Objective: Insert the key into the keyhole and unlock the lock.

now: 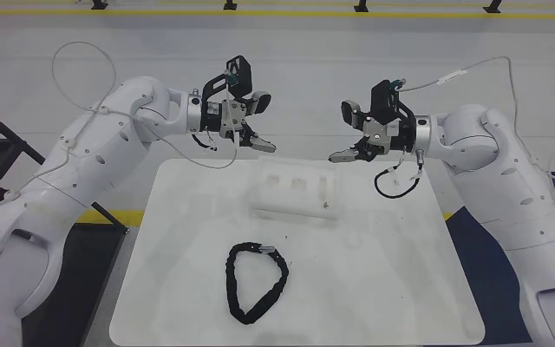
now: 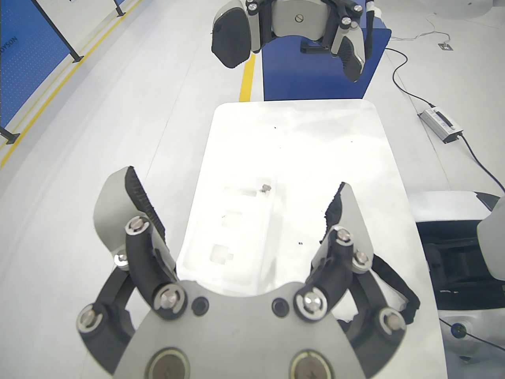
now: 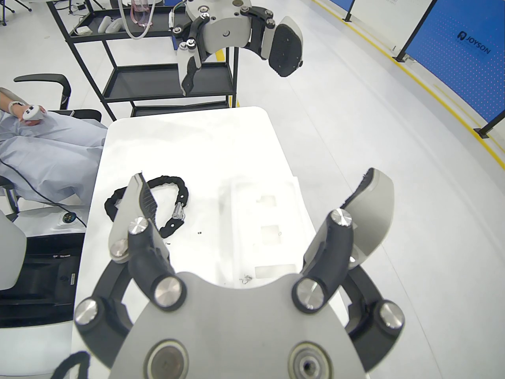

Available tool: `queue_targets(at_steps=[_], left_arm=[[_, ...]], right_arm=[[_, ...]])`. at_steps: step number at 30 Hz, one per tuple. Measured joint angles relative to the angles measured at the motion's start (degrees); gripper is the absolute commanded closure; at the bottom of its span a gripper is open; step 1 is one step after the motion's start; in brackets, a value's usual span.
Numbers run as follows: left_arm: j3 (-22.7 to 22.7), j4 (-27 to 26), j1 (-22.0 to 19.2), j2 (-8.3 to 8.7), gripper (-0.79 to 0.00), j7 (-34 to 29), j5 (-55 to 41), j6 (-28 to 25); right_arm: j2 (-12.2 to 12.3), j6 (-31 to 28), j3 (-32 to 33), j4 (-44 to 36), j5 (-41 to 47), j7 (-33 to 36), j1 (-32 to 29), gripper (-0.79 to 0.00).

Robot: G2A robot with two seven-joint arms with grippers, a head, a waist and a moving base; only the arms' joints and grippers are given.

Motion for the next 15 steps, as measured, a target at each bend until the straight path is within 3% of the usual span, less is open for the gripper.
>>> queue_targets(at_steps=[15], left_arm=[[0.00, 0.00, 0.00, 0.00, -0.785, 0.00, 0.00, 0.00]], right_arm=[[-1.84, 7.19, -4.20, 9.54, -4.46, -3.08, -3.98, -0.785]])
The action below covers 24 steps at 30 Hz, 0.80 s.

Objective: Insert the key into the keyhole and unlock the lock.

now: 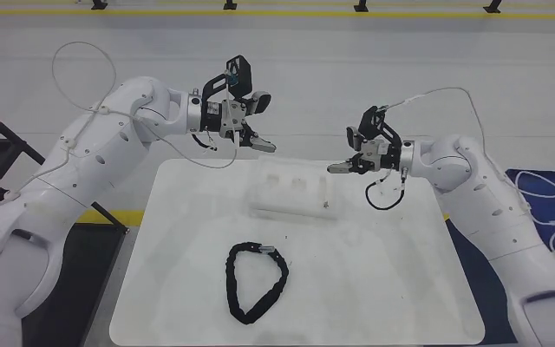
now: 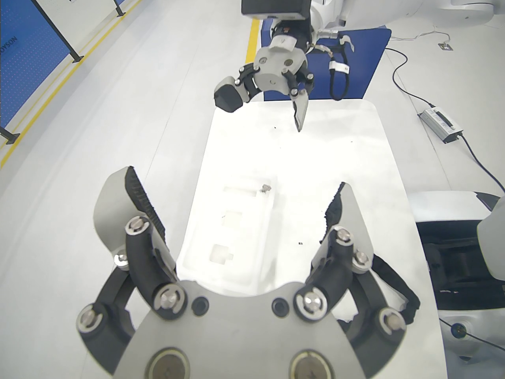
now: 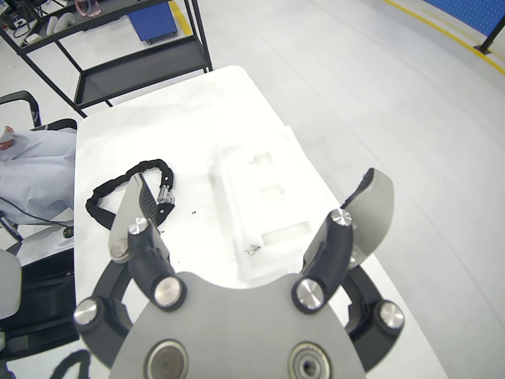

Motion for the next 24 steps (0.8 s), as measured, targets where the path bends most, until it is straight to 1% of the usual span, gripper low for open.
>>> queue_targets(at_steps=[3, 10, 16, 24], left_arm=[[0.00, 0.00, 0.00, 0.00, -0.785, 0.00, 0.00, 0.00], [0.00, 0.00, 0.00, 0.00, -0.785, 0.00, 0.00, 0.00], [0.00, 0.00, 0.00, 0.00, -0.785, 0.00, 0.00, 0.00], [0.00, 0.00, 0.00, 0.00, -0.785, 0.00, 0.00, 0.00]], right_arm=[[-1.01, 3.07, -1.88, 2.46, 0.92, 1.16, 0.32, -0.785], [-3.56, 12.89, -5.57, 6.09, 3.92, 5.15, 1.18, -0.785], [-5.60, 21.20, -7.66, 8.46, 8.96, 9.05, 0.49, -0.785], [-7.71, 30.47, -9.45, 10.25, 10.90, 13.02, 0.58, -0.785]])
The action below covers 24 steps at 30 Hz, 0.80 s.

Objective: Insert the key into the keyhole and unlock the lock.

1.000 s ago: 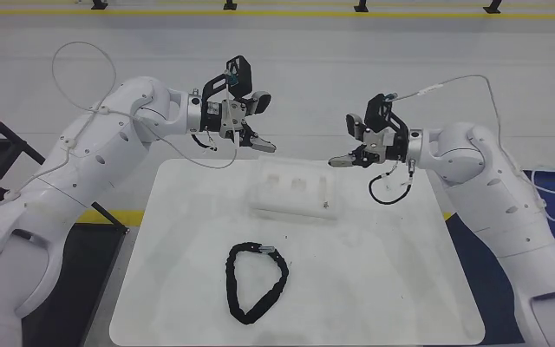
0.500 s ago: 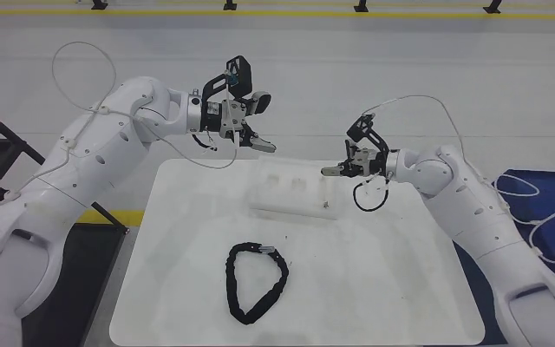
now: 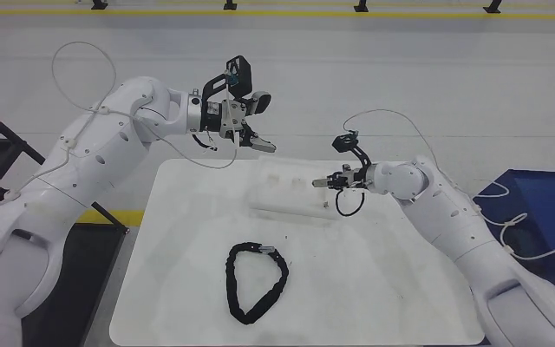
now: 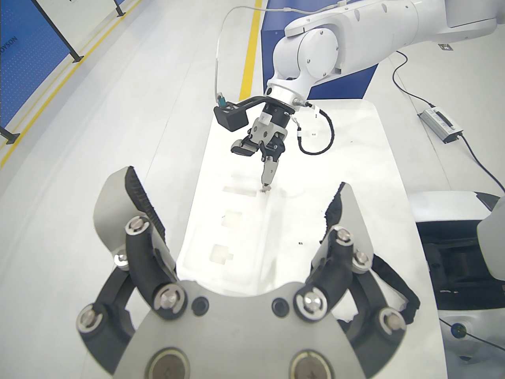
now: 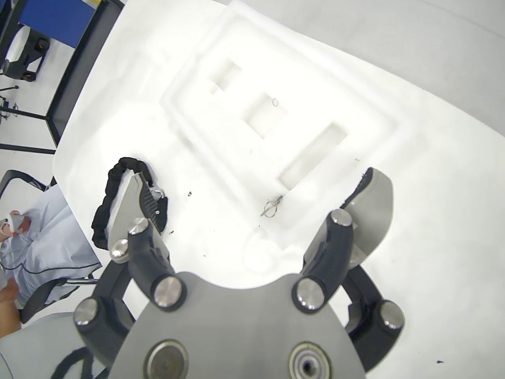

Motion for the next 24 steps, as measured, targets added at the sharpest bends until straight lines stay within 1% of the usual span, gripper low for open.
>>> queue_targets(at_steps=[2, 5, 24], left_arm=[[0.00, 0.00, 0.00, 0.00, -0.785, 0.00, 0.00, 0.00], [0.00, 0.00, 0.00, 0.00, -0.785, 0.00, 0.00, 0.00], [0.00, 0.00, 0.00, 0.00, -0.785, 0.00, 0.00, 0.00]], right_arm=[[-0.47, 1.54, 0.03, 0.47, 1.64, 0.49, -0.27, -0.785], [-0.85, 2.62, -0.31, 0.87, 1.26, 1.25, -0.16, -0.785], [-0.85, 2.96, -0.19, 1.19, 1.46, 1.21, -0.42, -0.785]])
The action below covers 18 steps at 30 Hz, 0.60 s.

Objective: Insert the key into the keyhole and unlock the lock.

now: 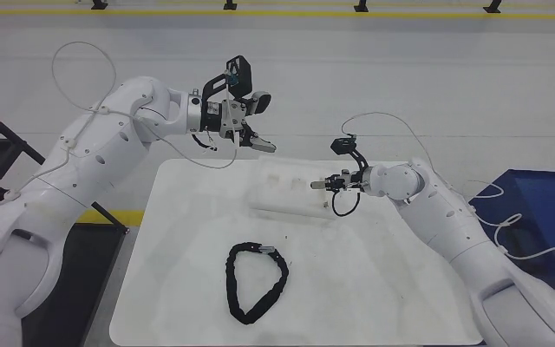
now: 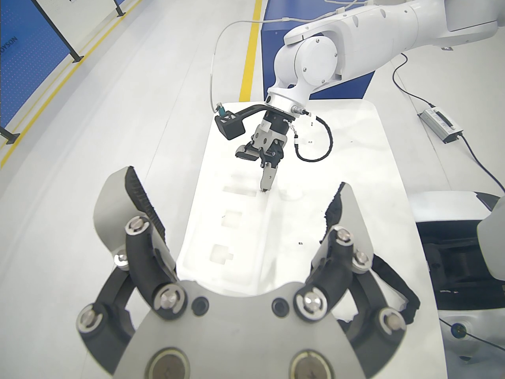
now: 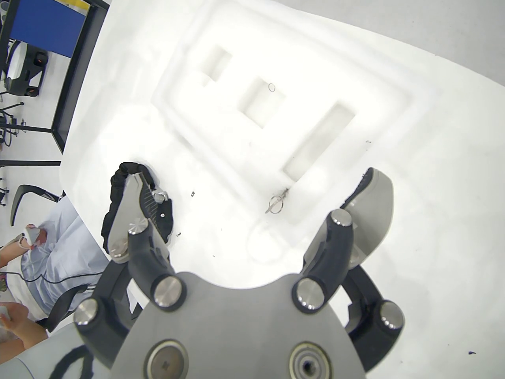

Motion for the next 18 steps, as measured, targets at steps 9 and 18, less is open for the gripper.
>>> queue_targets(at_steps=[9, 18], left_arm=[[0.00, 0.00, 0.00, 0.00, -0.785, 0.00, 0.00, 0.00], [0.00, 0.00, 0.00, 0.00, -0.785, 0.00, 0.00, 0.00]], right_arm=[[0.03, 15.74, 0.82, -4.49, -3.65, 0.37, -2.24, -0.785], [0.16, 27.75, -0.56, -13.81, -11.93, 5.66, -4.31, -0.785]])
